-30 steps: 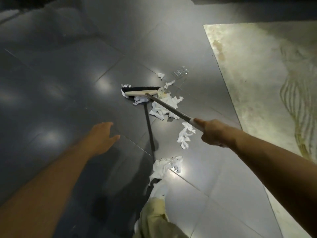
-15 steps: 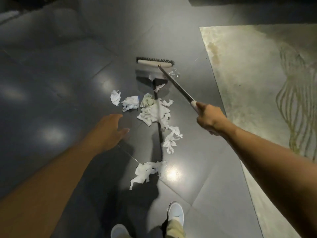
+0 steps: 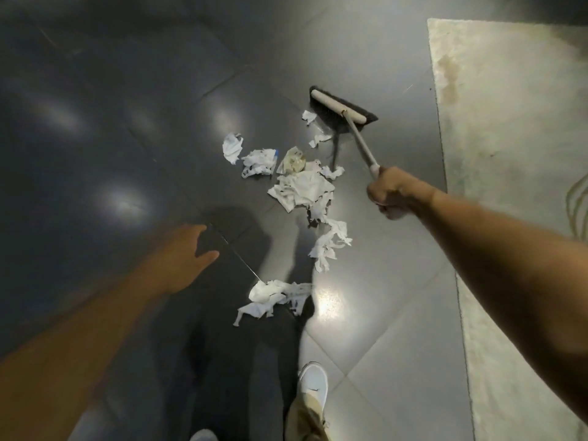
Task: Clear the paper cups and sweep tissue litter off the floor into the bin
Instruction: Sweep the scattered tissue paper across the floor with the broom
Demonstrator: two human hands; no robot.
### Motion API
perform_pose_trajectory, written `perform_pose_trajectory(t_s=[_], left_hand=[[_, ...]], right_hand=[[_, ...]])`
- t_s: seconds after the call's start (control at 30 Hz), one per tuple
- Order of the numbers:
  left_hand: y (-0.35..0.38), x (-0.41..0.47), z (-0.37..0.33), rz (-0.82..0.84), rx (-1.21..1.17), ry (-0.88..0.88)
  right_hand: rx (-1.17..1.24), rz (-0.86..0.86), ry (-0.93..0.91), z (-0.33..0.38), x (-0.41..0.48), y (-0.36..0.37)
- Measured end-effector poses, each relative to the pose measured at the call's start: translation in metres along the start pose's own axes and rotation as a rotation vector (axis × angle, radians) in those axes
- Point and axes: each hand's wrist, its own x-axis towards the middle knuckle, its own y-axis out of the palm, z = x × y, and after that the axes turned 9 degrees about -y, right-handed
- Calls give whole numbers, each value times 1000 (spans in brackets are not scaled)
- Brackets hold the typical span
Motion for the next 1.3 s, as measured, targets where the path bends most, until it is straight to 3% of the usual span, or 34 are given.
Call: perform_pose_trajectory(t_s=[0.3, 0.57, 0.77, 1.07, 1.3], left_hand=[[6, -48, 21, -23, 5, -5], [36, -123, 61, -30, 63, 104], [57, -161, 88, -21, 80, 127], [61, -170, 87, -66, 24, 114], [69, -157, 77, -85, -115, -62]], right_hand=[[-63, 122, 34, -10, -118, 70], [-110, 159, 57, -33, -263, 156], [45, 58, -9, -51, -339, 174], [-45, -44, -152, -28, -302, 128], [-128, -12, -272, 21, -195, 86]])
